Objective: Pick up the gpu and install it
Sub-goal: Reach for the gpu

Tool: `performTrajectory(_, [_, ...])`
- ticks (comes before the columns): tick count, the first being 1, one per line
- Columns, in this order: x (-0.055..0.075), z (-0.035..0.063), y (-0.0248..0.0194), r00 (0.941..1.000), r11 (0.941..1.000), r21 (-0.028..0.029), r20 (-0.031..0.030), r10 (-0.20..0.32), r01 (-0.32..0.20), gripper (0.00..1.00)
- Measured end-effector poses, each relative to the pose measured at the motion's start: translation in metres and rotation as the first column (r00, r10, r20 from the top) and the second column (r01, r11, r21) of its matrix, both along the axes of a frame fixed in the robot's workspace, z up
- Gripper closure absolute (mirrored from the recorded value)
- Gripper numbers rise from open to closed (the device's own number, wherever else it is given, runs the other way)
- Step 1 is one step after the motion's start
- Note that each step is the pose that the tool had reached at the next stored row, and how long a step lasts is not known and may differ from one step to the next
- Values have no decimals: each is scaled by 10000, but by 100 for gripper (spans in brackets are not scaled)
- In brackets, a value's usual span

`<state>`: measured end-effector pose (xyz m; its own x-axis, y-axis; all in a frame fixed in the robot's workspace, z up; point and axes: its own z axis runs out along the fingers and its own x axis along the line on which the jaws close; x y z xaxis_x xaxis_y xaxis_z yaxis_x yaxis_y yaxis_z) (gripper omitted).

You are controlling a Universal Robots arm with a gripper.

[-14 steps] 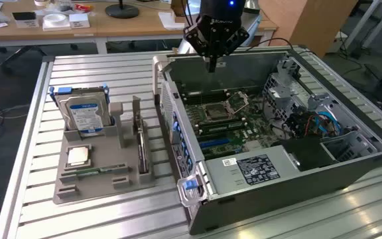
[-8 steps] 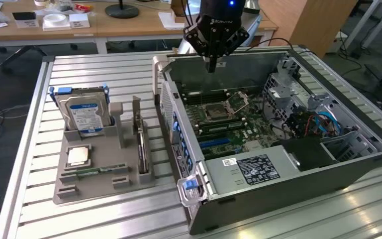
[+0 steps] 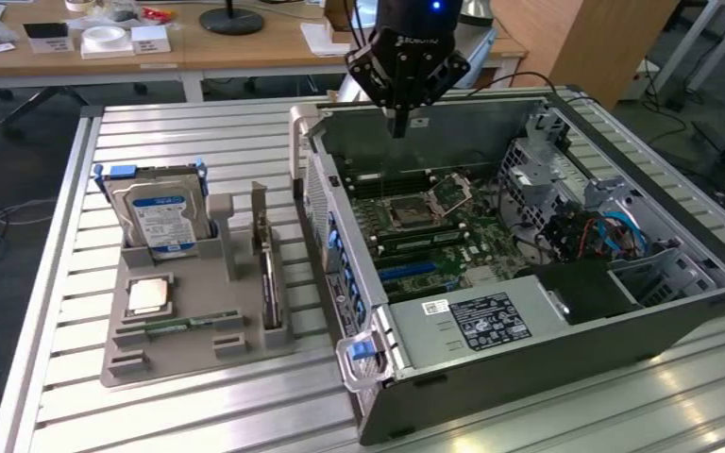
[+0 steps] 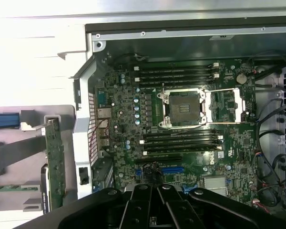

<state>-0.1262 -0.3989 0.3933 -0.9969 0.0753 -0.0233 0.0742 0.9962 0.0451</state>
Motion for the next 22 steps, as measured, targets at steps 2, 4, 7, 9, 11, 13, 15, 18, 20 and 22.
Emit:
performTrajectory(2, [-21,0,0,10000,10000,0,0,0,0,89])
performTrajectory(4, [-41,-1,0,10000,10000,0,1,0,0,89])
performTrajectory(7, [-72,0,0,10000,10000,-1,0,1,-1,89])
performTrajectory(9, [-91,-1,0,10000,10000,0,0,1,-1,89])
performTrajectory(11, [-111,-1,0,10000,10000,0,1,0,0,89])
performTrajectory(13, [-132,-1,0,10000,10000,0,1,1,-1,89])
performTrajectory(15, [-154,-1,0,10000,10000,0,1,0,0,89])
performTrajectory(18, [-192,-2,0,10000,10000,1,2,0,0,89])
performTrajectory(20, [-216,-2,0,10000,10000,-1,2,0,0,89])
performTrajectory(22, [-242,-2,0,10000,10000,0,3,1,-1,89])
